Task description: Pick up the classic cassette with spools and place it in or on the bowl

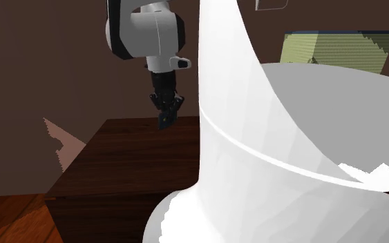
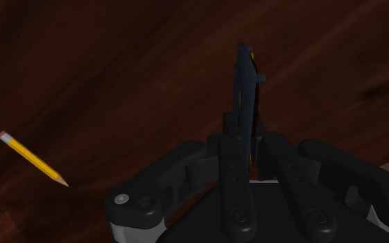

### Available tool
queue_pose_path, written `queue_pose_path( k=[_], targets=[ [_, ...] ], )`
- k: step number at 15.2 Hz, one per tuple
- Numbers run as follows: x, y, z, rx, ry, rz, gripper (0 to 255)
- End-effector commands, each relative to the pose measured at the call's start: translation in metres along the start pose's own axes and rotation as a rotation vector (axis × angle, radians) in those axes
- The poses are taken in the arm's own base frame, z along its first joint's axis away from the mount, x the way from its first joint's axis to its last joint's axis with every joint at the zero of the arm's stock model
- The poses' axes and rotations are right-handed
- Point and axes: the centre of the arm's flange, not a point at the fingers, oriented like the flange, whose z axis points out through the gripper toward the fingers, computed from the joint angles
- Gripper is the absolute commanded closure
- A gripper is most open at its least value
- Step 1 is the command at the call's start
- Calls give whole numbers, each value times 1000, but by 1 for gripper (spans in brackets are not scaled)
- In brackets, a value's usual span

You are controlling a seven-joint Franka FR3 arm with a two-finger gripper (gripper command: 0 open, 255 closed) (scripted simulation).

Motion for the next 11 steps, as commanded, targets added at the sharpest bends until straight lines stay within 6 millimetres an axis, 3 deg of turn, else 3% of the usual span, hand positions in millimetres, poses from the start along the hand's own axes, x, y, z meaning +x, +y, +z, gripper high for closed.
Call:
queue_pose_path(
  k=[1, 11],
  targets=[
    [1, 1, -11, 0, 0, 0, 255],
    [4, 3, -63, 0, 0, 0, 255]
  ],
)
